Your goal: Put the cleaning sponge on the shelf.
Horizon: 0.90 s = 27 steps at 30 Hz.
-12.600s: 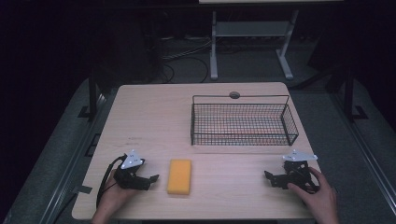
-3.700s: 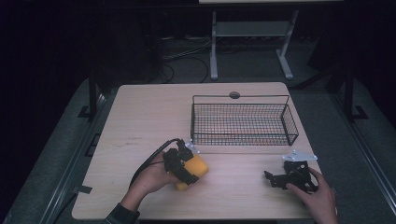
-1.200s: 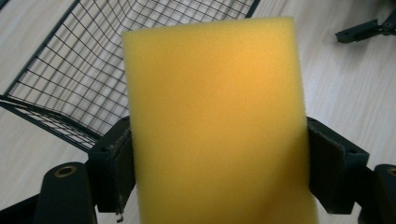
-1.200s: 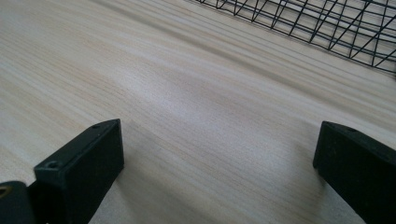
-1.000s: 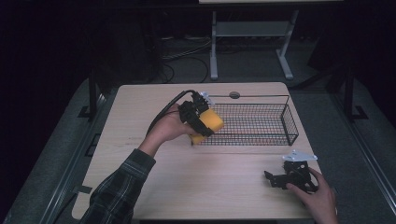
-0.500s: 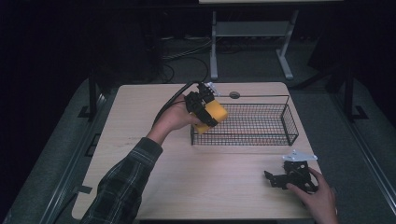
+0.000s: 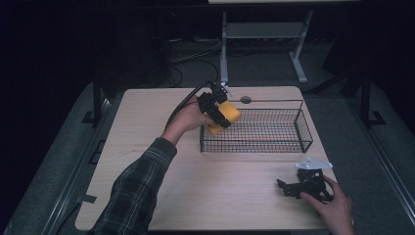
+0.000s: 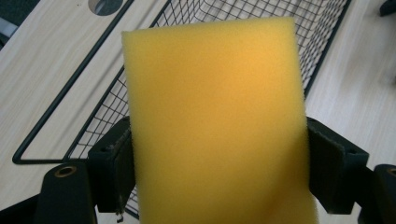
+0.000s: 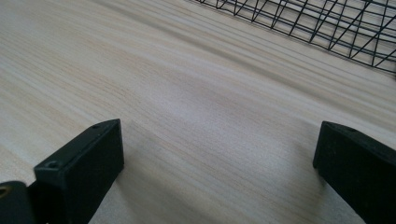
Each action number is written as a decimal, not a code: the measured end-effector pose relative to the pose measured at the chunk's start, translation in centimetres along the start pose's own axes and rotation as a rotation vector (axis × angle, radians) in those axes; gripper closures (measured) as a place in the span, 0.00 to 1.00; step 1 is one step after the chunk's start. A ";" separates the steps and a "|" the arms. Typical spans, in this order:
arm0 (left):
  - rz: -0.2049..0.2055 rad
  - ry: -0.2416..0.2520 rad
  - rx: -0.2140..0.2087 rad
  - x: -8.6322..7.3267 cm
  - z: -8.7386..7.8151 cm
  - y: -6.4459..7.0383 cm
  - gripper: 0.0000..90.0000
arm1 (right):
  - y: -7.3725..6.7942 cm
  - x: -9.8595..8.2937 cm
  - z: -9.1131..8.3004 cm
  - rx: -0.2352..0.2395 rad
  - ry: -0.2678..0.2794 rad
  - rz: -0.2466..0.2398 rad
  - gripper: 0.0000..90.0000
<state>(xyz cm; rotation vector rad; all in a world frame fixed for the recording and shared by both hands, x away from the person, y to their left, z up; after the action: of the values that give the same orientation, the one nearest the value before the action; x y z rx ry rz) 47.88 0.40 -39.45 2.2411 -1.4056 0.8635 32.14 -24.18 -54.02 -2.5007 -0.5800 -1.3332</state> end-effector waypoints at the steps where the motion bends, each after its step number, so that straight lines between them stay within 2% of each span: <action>1: -0.001 0.000 0.000 0.0 0.1 -0.1 0.24 | 0.0 0.0 0.0 0.000 0.000 0.000 0.01; 11: -0.018 -0.022 -0.003 -0.6 2.1 -1.0 0.24 | 0.0 0.0 0.0 0.000 0.000 0.001 0.01; 27: -0.045 -0.053 -0.010 -1.5 4.5 -1.7 0.24 | 0.0 0.0 0.0 0.000 0.001 -0.001 0.01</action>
<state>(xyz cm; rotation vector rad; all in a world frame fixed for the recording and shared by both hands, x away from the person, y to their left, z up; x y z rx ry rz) 50.30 -0.49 -43.77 2.2951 -1.3732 0.7865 32.15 -24.18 -54.02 -2.4996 -0.5815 -1.3348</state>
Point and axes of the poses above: each handheld gripper's, and its own axes: z roughly forward along the jaws, x roughly out of its top, y roughly to its right, the point moved 8 cm from there along z, roughly forward along the jaws, and after that the axes turned 12 degrees about y, right-handed, at the moved point
